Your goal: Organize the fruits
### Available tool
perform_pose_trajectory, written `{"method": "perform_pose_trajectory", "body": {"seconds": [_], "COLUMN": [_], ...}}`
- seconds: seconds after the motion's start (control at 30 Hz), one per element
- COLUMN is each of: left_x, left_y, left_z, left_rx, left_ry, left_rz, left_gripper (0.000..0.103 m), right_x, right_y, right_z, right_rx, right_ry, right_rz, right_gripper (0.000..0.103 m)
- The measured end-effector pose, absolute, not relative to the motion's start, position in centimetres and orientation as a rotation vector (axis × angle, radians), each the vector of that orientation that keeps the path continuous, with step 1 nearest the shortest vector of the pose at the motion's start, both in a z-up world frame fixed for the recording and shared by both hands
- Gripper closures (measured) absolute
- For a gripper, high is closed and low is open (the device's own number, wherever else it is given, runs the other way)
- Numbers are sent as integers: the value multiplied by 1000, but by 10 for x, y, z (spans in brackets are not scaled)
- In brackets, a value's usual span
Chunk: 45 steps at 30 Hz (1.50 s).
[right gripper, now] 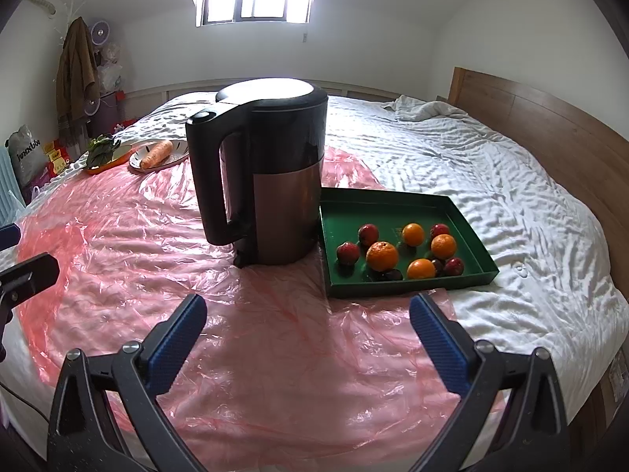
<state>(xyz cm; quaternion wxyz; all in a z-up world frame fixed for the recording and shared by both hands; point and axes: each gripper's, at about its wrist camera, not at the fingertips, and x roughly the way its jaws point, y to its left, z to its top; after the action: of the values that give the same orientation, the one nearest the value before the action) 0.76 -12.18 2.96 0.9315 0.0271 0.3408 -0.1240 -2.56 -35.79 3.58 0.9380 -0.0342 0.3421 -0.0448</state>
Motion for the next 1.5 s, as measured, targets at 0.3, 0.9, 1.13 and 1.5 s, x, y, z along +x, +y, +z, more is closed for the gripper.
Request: {"method": "perform_pose_trajectory", "body": {"seconds": [0.3, 0.9, 1.13, 1.5], "left_x": [7, 6, 7, 9], "left_y": [-122, -126, -122, -115], "left_z": [29, 21, 18, 11], "left_rx": [59, 78, 75, 82], "left_ry": [699, 709, 715, 733], "left_rz": [-262, -267, -252, -221], "left_gripper": [1, 1, 1, 1], "right_x": [-24, -24, -24, -26], "right_y": [-358, -359, -361, -356], "right_z": [34, 31, 30, 31], "right_rx": [-67, -67, -69, -74], "right_ry": [708, 711, 707, 701], "right_rz": [-87, -87, -83, -47], "right_gripper": [0, 0, 0, 0]}}
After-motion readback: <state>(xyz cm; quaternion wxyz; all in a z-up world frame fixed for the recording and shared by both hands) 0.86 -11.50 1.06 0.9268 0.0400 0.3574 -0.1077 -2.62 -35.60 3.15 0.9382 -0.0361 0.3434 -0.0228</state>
